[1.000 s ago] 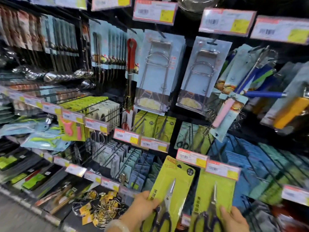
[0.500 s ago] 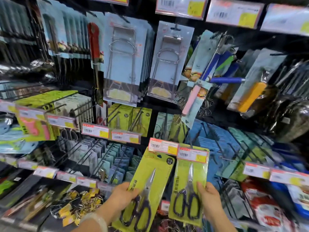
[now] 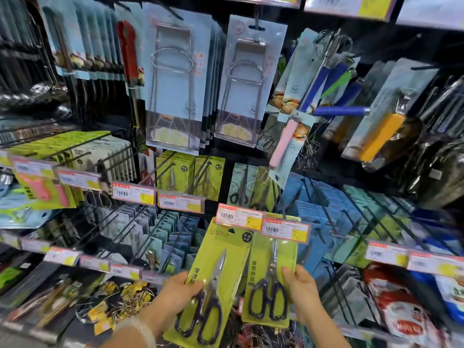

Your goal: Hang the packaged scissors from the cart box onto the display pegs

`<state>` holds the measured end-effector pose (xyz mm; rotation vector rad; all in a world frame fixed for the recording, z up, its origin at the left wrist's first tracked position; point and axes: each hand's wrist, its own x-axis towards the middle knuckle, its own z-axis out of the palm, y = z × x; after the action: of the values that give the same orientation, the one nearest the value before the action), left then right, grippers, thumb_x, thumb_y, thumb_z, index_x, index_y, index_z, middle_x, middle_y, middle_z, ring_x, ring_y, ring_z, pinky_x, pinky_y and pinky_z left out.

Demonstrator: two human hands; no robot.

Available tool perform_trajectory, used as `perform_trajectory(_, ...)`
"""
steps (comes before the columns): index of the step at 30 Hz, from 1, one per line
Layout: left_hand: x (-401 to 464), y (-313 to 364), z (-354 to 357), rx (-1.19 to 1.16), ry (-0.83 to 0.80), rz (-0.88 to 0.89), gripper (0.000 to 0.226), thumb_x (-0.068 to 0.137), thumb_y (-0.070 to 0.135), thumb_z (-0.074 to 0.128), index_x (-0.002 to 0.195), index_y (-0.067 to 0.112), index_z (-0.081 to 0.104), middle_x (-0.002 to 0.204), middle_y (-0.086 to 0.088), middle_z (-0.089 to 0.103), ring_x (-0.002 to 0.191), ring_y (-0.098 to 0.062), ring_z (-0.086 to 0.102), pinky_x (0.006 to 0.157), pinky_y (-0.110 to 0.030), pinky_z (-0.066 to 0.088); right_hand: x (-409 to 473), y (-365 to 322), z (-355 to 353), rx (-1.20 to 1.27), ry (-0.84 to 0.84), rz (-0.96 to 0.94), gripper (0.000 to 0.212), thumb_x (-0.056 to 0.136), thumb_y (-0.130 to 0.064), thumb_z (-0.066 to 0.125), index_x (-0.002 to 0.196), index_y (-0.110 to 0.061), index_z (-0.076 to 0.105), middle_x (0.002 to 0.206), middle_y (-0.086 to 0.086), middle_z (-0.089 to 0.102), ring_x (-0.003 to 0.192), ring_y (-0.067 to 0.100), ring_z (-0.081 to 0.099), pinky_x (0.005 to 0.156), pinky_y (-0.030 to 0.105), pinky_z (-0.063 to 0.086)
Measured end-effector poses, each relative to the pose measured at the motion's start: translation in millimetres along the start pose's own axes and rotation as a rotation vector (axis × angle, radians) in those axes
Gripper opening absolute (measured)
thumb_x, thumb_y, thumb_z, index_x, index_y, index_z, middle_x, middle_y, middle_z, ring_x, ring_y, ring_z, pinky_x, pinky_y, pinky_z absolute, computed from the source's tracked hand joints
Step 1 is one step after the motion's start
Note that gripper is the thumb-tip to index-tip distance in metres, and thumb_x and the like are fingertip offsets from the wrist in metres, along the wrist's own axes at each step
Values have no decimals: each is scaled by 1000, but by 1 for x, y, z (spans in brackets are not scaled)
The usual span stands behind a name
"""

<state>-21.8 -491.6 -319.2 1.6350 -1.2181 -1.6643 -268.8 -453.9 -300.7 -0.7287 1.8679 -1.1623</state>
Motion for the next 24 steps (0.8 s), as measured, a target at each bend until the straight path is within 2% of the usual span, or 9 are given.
perform_trajectory(3, 3, 0, 0, 14, 4, 13, 34, 91, 20, 58, 124, 12, 53, 136, -9, 52, 126, -29, 47, 113, -45, 31, 0, -2, 2, 24, 9, -10, 25, 96, -15, 49, 115, 2, 52, 126, 25, 47, 118, 38, 47, 104, 45, 35)
perform_trajectory(4, 3, 2, 0, 10, 5, 20, 20, 91, 19, 59, 111, 16, 58, 133, -10, 56, 121, -28, 51, 112, -46, 32, 0, -2, 5, 12, 9, -28, 15, 96, -16, 50, 101, -3, 55, 122, 28, 50, 106, 35, 53, 97, 42, 39)
perform_trajectory(5, 3, 2, 0, 15, 13, 18, 15, 91, 19, 59, 106, 18, 59, 131, -9, 57, 119, -27, 52, 112, -46, 33, 4, 2, 7, 4, 12, -37, 19, 95, -18, 50, 95, 1, 53, 118, 32, 51, 91, 28, 52, 88, 37, 41)
perform_trajectory(6, 3, 2, 0, -1, 25, 19, 21, 91, 19, 59, 112, 17, 58, 134, -9, 54, 120, -27, 51, 112, -45, 33, 9, 8, 10, 3, 8, -41, 28, 94, -19, 51, 98, 8, 49, 117, 35, 50, 83, 22, 47, 83, 36, 41)
perform_trajectory(8, 5, 1, -1, -3, 51, 21, 43, 90, 21, 61, 130, 10, 50, 132, -5, 54, 122, -27, 50, 111, -41, 34, 16, 13, 14, 22, -5, -40, 37, 93, -23, 54, 108, 11, 47, 115, 36, 50, 82, 20, 45, 89, 44, 45)
perform_trajectory(11, 9, 1, 1, -5, 33, -19, 35, 90, 18, 60, 123, 7, 55, 101, 2, 65, 105, -22, 57, 106, -39, 39, 28, 21, 18, 27, -12, -32, 35, 91, -29, 56, 107, 1, 53, 115, 29, 55, 94, 24, 55, 94, 45, 44)
perform_trajectory(15, 7, 6, 5, 1, 34, -31, 40, 90, 19, 60, 128, 9, 50, 129, -6, 55, 125, -29, 47, 112, -43, 33, 22, 17, 11, 26, -10, -21, 30, 92, -22, 54, 103, 6, 52, 99, 32, 56, 81, 22, 51, 80, 35, 44)
perform_trajectory(18, 4, 8, 6, 13, 24, -35, 45, 89, 23, 62, 130, 11, 50, 130, -2, 54, 126, -28, 47, 112, -44, 33, 19, 14, 6, 22, -37, -46, 17, 94, -15, 52, 96, 0, 57, 86, 9, 61, 79, 19, 55, 74, 31, 43)
perform_trajectory(24, 3, 12, 7, 13, 28, -41, 57, 88, 26, 62, 138, 10, 41, 146, -7, 42, 132, -29, 41, 114, -45, 29, 28, 24, 3, -33, -35, -59, 18, 94, -19, 50, 81, -7, 45, 69, 6, 37, 60, 16, 34, 56, 27, 28)
